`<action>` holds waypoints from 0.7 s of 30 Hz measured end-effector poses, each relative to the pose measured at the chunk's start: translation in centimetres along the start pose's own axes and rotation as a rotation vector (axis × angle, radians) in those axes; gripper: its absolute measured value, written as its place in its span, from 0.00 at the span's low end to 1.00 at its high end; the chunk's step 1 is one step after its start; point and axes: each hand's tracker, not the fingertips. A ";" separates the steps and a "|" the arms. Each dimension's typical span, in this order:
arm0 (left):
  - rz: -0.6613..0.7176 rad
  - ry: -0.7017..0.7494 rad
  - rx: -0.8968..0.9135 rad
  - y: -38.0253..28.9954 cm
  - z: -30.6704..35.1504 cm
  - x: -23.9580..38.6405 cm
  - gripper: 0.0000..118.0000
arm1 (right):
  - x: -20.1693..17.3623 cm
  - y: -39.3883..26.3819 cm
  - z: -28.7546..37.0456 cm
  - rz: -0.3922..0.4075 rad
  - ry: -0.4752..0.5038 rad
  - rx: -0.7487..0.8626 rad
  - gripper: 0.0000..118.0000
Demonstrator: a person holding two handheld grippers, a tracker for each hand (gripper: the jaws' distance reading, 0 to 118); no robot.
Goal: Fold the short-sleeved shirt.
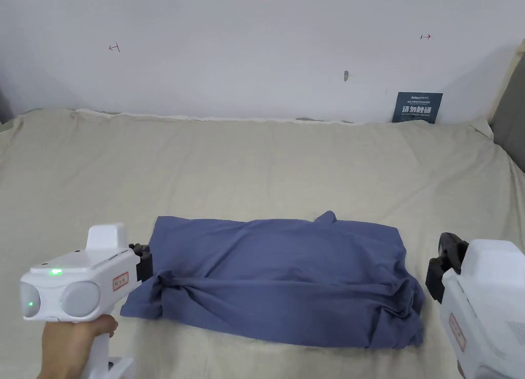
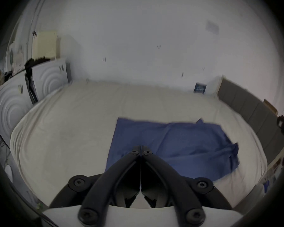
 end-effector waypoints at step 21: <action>0.030 0.100 -0.383 -5.8 -12.5 -4.6 0.06 | 0.5 -5.7 -9.3 -0.037 -0.026 -0.308 0.06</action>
